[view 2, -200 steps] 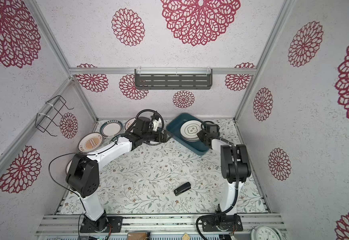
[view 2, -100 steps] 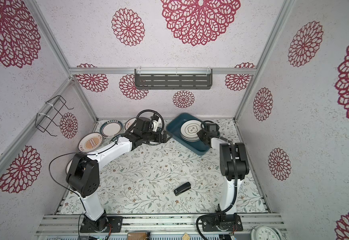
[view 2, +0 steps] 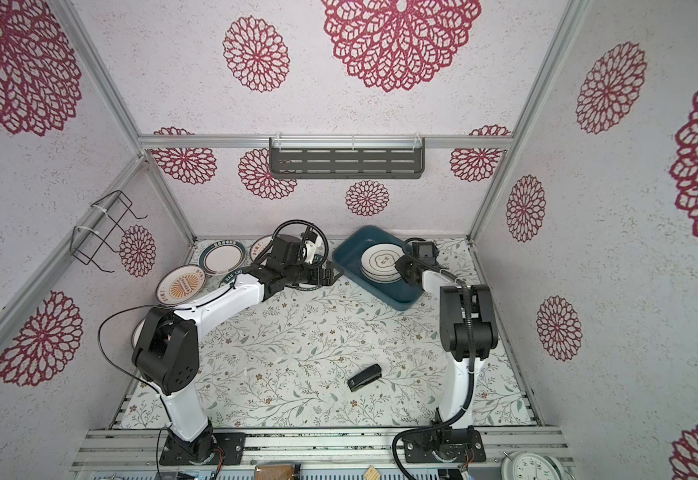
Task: Place the plates into the plastic bin on the countertop
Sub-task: 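Lower the plate into the bin and open the right gripper, then withdraw the right gripper toward the green-rimmed HAO SHI HAO WEI plate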
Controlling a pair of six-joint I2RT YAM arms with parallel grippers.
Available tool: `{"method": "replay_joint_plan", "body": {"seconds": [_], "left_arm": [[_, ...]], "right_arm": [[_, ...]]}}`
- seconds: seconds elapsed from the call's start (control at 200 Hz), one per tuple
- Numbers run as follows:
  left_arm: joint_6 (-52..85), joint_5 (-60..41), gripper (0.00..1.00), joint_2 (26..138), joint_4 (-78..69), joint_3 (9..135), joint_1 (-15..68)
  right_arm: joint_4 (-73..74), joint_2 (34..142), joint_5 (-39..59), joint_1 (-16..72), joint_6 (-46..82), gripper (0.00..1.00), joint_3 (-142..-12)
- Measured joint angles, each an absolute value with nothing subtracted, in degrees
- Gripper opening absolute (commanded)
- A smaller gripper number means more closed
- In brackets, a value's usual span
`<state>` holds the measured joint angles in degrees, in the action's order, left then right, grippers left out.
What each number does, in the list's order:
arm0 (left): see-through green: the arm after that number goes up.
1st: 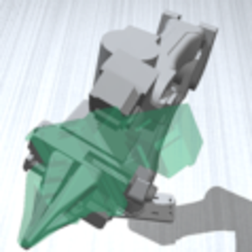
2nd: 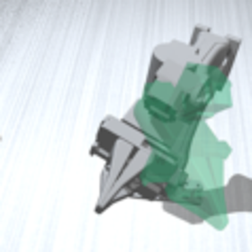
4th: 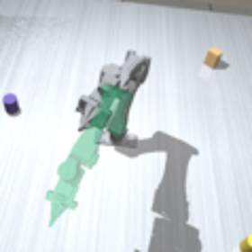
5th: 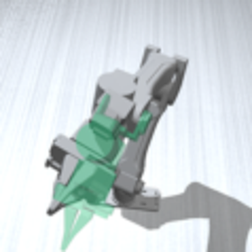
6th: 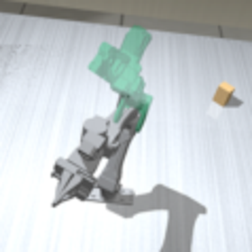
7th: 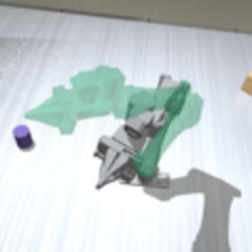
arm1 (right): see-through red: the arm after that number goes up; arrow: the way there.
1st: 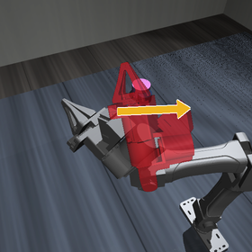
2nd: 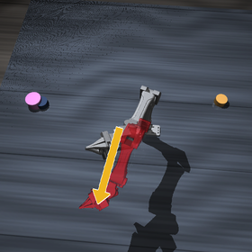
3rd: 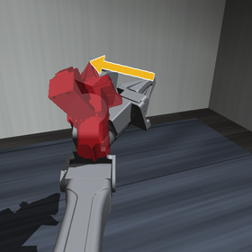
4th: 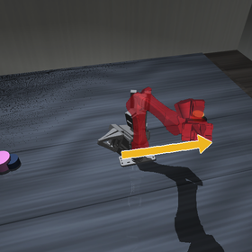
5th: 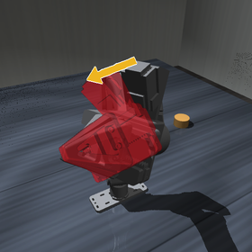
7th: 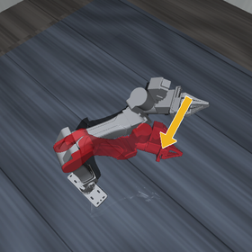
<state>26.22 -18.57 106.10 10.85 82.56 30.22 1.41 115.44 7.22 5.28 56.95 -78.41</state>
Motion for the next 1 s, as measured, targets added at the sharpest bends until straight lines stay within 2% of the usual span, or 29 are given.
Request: {"method": "replay_joint_plan", "body": {"seconds": [0.12, 0.26, 0.44, 0.6, 0.691, 1.001], "left_arm": [[26.39, -17.52, 0.97, 106.1, 11.57, 82.56, 30.22], [26.72, -14.85, 0.97, 106.08, 12.95, 82.56, 30.22], [27.14, -12.23, 0.97, 105.1, 14.59, 81.28, 30.22], [27.46, -10.28, 0.97, 102.06, 14.85, 77.82, 30.11], [27.79, -9.61, 0.97, 100.53, 14.83, 76.38, 30.02], [31.81, -8.47, 0.97, 95.61, 11.38, 68.6, 27.16]], "right_arm": [[-1.06, 115.44, 6.76, 5.3, 56.62, 0.5, -79.0], [-2.42, 115.39, 6.02, 5.45, 56.42, 0.58, -79.05], [-4.03, 114.76, 5.23, 6.15, 55.55, 0.76, -79.07], [-5.34, 111.61, 3.6, 7.86, 53.98, 0.85, -79.07], [-5.72, 108.86, 2.37, 9.74, 52.75, 0.88, -79.07], [0.84, 98.04, -1.32, 21.74, 52.42, 0.87, -74.37]]}}
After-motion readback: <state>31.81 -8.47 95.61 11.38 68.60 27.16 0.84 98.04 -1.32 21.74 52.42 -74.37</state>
